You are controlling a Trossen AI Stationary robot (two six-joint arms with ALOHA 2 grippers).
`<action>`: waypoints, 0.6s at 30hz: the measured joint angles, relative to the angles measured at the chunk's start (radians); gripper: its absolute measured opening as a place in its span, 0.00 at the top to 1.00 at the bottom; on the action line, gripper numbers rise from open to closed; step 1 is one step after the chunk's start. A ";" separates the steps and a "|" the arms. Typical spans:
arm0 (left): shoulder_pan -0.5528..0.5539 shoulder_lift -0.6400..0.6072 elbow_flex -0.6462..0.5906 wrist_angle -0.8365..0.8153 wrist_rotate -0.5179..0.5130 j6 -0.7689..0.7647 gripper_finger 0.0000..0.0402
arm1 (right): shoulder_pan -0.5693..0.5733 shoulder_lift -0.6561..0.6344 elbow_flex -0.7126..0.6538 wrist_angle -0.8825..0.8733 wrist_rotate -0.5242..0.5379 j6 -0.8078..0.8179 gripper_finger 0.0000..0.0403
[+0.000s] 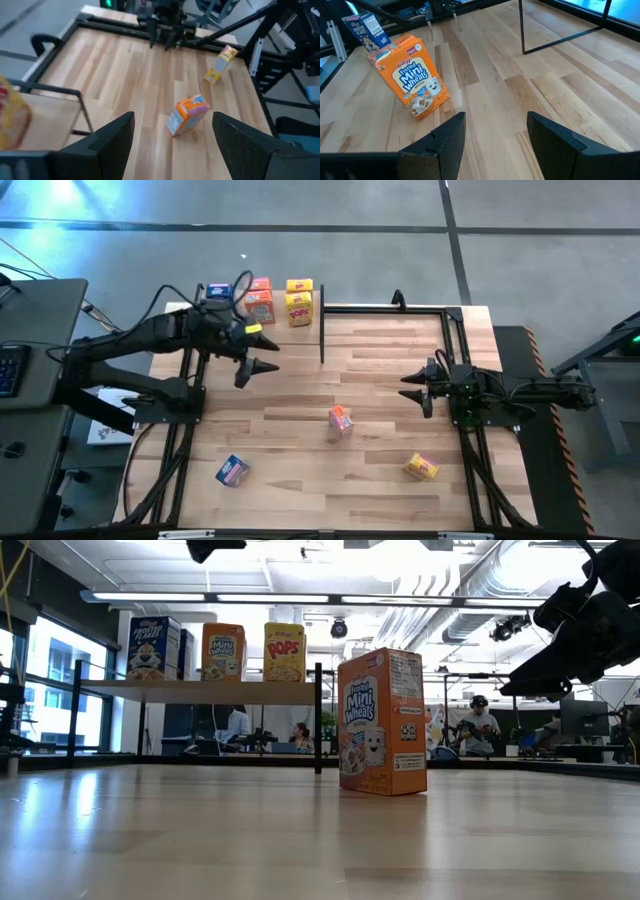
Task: Stack cereal on shelf
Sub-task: Put the yellow cereal box on the shelf aligned with the other yellow cereal boxes
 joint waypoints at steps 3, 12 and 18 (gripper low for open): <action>-0.025 0.028 0.001 0.035 0.000 -0.020 0.35 | 0.000 -0.001 0.000 -0.007 0.000 0.000 0.49; -0.083 0.110 0.000 0.123 0.001 -0.024 0.35 | 0.000 0.000 0.000 -0.004 0.000 0.000 0.49; -0.113 0.157 0.000 0.189 0.002 -0.024 0.35 | 0.000 0.000 0.000 0.001 0.006 0.000 0.49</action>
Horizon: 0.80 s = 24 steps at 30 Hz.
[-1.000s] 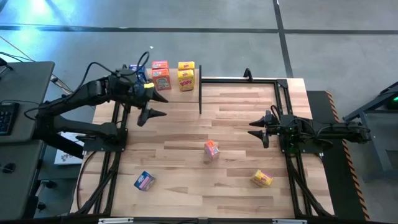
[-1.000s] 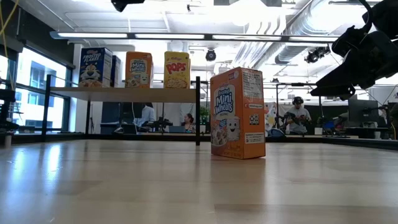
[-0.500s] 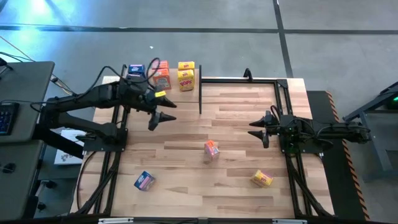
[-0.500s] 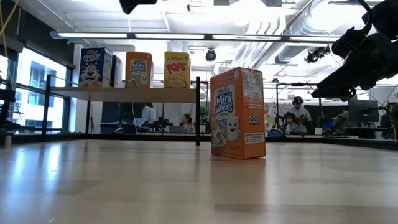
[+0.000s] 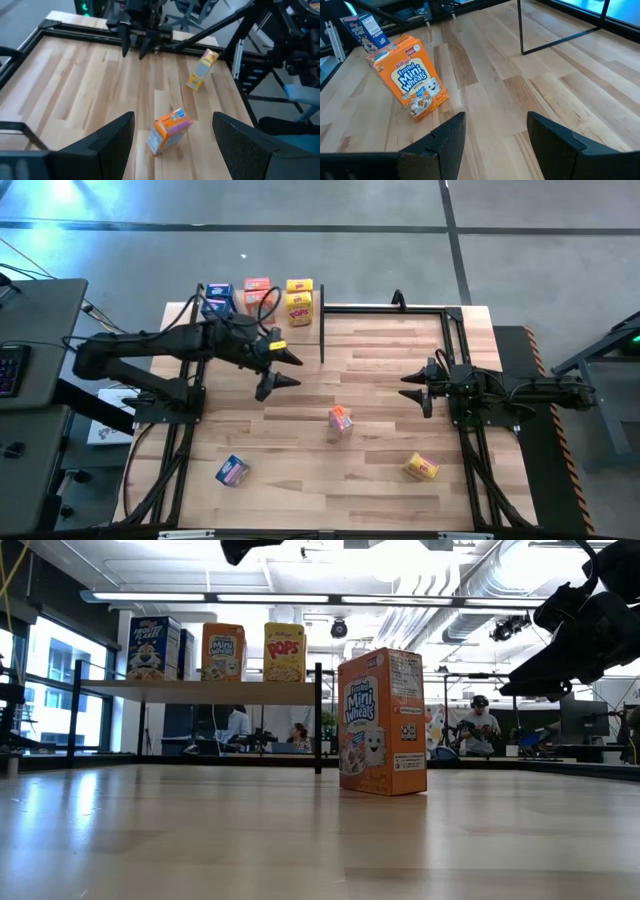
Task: Stack cereal on shelf
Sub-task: Put the yellow cereal box on the shelf aligned with the other yellow cereal boxes
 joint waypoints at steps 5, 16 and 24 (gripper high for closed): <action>-0.020 0.029 0.000 0.024 -0.019 0.000 0.35 | 0.000 0.000 0.000 0.006 -0.004 0.000 0.49; -0.053 0.048 0.000 0.022 -0.070 0.000 0.35 | 0.000 0.001 0.000 0.033 -0.025 0.046 0.49; -0.058 0.048 0.000 0.033 -0.109 -0.037 0.35 | 0.000 0.002 0.012 0.128 -0.134 0.055 0.49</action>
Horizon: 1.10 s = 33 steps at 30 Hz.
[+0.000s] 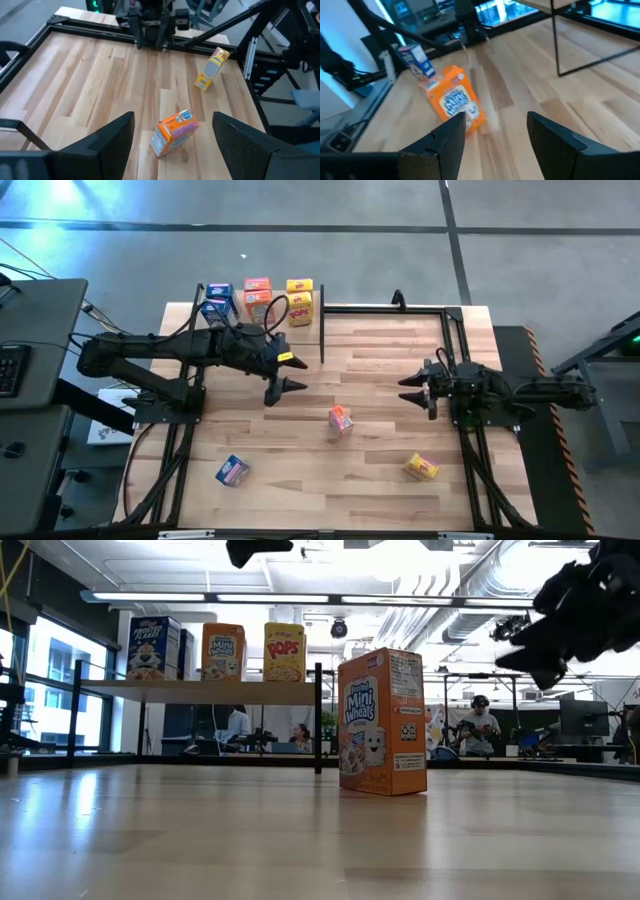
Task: Stack cereal on shelf
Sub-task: Put the yellow cereal box on the shelf aligned with the other yellow cereal boxes
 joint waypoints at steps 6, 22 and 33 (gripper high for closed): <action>0.000 0.000 0.000 0.000 -0.002 -0.025 0.35 | 0.000 0.041 0.125 -0.051 -0.014 -0.002 0.49; 0.000 -0.001 0.000 -0.001 -0.007 -0.023 0.35 | 0.000 0.332 0.682 -0.653 -0.002 0.083 0.49; 0.001 -0.001 0.000 -0.001 -0.132 0.090 0.35 | 0.005 0.590 0.882 -0.991 -0.095 0.315 0.49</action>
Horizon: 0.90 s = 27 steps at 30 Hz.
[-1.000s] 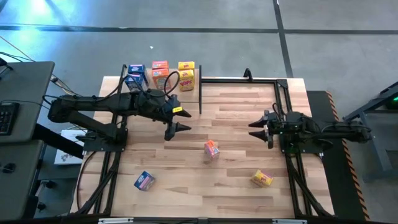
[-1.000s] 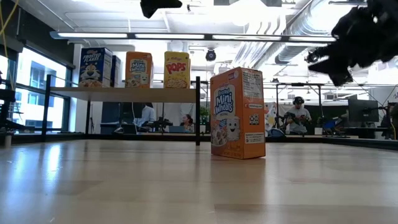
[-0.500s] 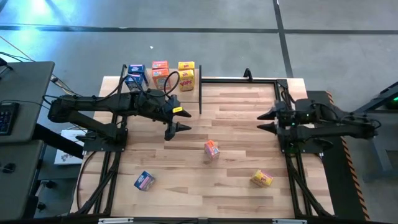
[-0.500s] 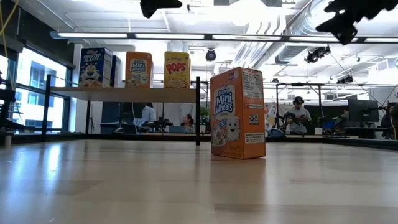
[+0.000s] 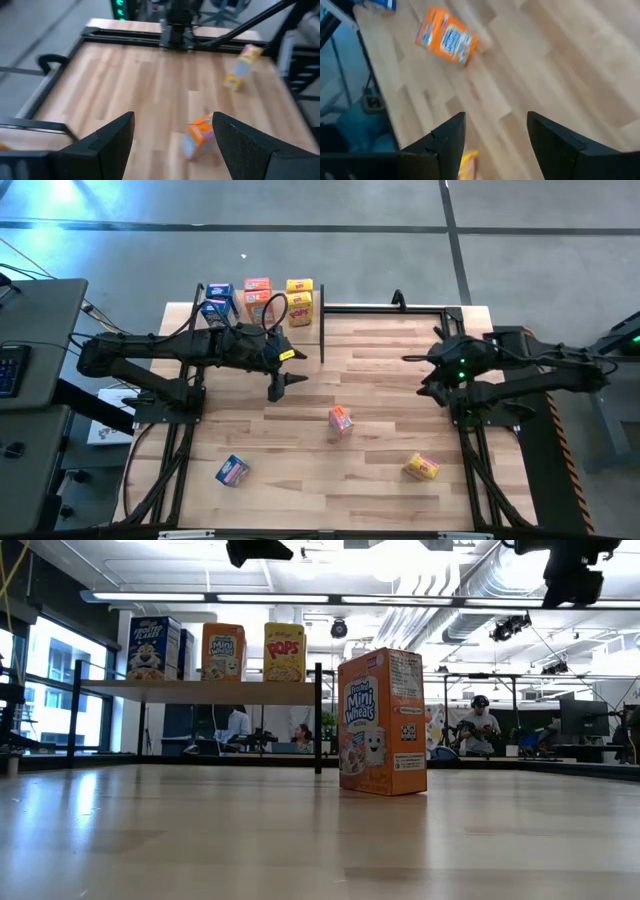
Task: Stack cereal on shelf
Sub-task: Put the yellow cereal box on the shelf aligned with the other yellow cereal boxes
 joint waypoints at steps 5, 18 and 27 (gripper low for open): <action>0.000 0.000 0.000 0.000 -0.109 0.081 0.35 | 0.068 0.088 0.044 -0.057 -0.027 0.102 0.49; 0.000 0.000 0.000 0.000 -0.144 0.106 0.35 | 0.351 0.226 0.058 -0.082 0.021 0.437 0.49; 0.000 0.000 0.000 0.000 -0.144 0.106 0.35 | 0.510 0.283 0.058 -0.056 0.051 0.638 0.49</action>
